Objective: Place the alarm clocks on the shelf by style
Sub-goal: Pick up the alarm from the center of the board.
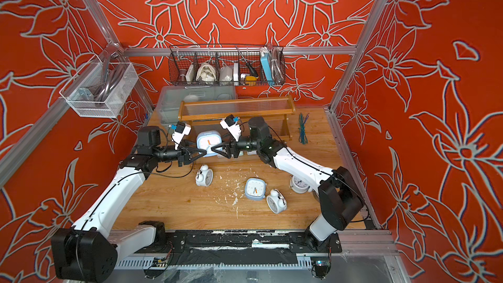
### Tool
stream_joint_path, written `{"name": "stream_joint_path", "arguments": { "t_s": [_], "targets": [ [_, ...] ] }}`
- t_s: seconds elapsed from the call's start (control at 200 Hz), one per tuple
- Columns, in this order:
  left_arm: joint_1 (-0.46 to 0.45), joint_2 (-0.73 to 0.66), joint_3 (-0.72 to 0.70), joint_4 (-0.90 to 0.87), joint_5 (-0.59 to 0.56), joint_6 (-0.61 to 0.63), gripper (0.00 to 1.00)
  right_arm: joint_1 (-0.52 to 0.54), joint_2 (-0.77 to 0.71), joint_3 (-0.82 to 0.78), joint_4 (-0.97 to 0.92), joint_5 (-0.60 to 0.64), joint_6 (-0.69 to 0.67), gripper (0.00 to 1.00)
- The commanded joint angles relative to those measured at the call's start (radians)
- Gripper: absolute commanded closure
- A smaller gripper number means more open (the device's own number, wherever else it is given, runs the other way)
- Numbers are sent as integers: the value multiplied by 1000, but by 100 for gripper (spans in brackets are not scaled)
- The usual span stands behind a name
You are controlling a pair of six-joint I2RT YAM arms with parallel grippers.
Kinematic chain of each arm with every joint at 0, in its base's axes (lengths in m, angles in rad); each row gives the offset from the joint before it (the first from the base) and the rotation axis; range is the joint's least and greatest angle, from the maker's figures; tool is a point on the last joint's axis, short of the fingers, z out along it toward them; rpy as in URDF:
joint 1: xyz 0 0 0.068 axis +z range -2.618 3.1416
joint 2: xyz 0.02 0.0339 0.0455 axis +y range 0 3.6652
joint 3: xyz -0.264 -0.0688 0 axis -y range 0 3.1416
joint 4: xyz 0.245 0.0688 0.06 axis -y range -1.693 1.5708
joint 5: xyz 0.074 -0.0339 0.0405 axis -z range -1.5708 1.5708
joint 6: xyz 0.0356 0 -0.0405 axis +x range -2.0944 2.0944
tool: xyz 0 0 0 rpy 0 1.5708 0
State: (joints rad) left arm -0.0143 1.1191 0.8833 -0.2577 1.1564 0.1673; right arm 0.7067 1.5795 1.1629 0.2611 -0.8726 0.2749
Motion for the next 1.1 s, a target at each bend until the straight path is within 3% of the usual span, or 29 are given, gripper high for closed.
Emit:
{"name": "stream_joint_path", "arguments": {
  "t_s": [0.0,0.26,0.36,0.485,0.576,0.801,1.091],
  "targets": [
    [-7,-25,3,-15,62,38,85,-10,15,30,24,-77,-3,39],
    [-9,-27,1,-18,55,41,78,-27,19,15,41,-94,-4,63],
    [-9,-27,-1,-19,45,39,65,-39,23,8,41,-85,-15,67],
    [-9,-34,4,-42,-5,41,36,-58,39,4,42,-43,-36,69],
    [7,-45,10,-67,-66,47,27,-68,55,5,37,32,-56,69],
    [153,-75,11,-43,-54,-27,22,-95,111,34,53,173,-102,69],
    [207,-99,0,-29,-38,-58,22,-102,201,116,64,230,-121,69]
  ]
}}
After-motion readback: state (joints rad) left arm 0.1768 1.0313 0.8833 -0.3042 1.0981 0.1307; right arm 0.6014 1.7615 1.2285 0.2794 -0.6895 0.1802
